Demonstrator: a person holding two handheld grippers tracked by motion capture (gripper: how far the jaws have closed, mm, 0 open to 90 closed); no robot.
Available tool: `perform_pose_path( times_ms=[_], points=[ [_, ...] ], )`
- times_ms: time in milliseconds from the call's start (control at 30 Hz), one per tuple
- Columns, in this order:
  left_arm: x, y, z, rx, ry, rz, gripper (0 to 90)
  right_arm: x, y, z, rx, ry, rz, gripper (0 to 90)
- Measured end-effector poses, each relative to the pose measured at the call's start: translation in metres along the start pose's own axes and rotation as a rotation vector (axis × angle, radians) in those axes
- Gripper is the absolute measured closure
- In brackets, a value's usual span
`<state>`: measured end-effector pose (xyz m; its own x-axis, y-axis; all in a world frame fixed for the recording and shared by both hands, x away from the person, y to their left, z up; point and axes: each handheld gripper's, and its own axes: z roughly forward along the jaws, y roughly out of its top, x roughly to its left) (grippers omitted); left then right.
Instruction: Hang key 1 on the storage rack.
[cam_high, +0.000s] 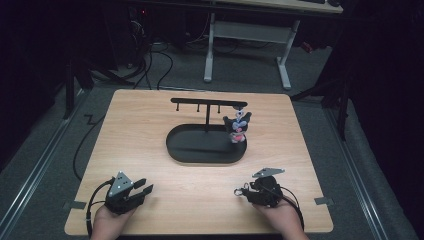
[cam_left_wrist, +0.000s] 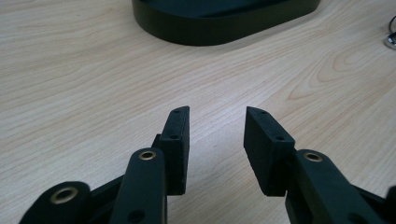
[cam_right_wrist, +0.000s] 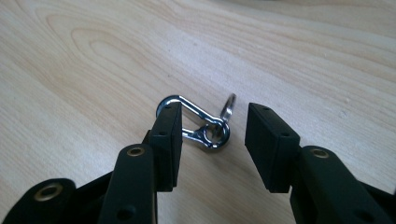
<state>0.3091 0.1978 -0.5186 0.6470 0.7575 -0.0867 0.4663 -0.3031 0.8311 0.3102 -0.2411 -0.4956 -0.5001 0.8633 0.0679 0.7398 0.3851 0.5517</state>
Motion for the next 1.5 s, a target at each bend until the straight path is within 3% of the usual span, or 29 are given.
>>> perform_pose_path(
  times_ms=[33,67,133,167,267,367,500,533,600,667,733,833,933,1067,1333,1500],
  points=[
    [0.0,0.0,0.0,-0.002,-0.002,0.004,61.4,0.0,0.0,0.0,0.0,0.0,0.0,56.8],
    [-0.001,0.001,0.0,0.0,-0.004,0.01,61.1,-0.001,0.003,-0.002,0.035,-0.018,-0.012,56.8],
    [-0.001,0.0,0.002,0.006,-0.014,0.016,60.7,-0.002,0.004,-0.002,0.055,-0.011,-0.006,56.8],
    [0.0,-0.001,0.004,0.02,-0.014,0.025,60.6,-0.004,0.008,-0.003,0.092,0.005,0.0,56.4],
    [0.001,-0.002,0.005,0.022,-0.02,0.014,60.2,-0.002,0.011,-0.003,0.133,0.012,-0.01,56.0],
    [0.001,-0.002,0.004,0.018,-0.023,0.011,60.1,0.006,0.017,-0.003,0.209,-0.018,-0.084,55.0],
    [0.001,-0.002,0.004,0.022,-0.027,0.013,59.9,0.01,0.022,-0.003,0.265,-0.046,-0.126,54.5],
    [0.0,-0.002,0.005,0.022,-0.028,0.016,59.8,0.012,0.026,-0.002,0.292,-0.047,-0.156,54.1],
    [0.001,-0.002,0.005,0.022,-0.028,0.016,59.7,0.013,0.027,-0.002,0.309,-0.049,-0.151,53.9],
    [0.002,-0.002,0.004,0.027,-0.03,0.019,59.7,0.013,0.032,0.0,0.342,-0.032,-0.178,53.0],
    [0.002,-0.002,0.004,0.025,-0.03,0.017,59.7,0.015,0.034,0.001,0.359,-0.033,-0.155,52.7],
    [0.003,-0.002,0.004,0.025,-0.034,0.012,59.5,0.014,0.038,0.003,0.387,-0.029,-0.159,52.4],
    [0.003,-0.003,0.005,0.027,-0.041,0.011,59.4,0.009,0.043,0.006,0.436,0.0,-0.109,49.4],
    [0.002,-0.003,0.006,0.029,-0.045,0.014,59.3,0.008,0.046,0.006,0.476,-0.022,-0.144,50.8],
    [0.002,-0.003,0.006,0.03,-0.049,0.014,58.8,0.014,0.057,0.007,0.491,-0.026,-0.204,61.2],
    [0.002,-0.003,0.006,0.034,-0.051,0.018,58.7,0.016,0.063,0.01,0.498,-0.043,-0.183,70.9]
  ],
)
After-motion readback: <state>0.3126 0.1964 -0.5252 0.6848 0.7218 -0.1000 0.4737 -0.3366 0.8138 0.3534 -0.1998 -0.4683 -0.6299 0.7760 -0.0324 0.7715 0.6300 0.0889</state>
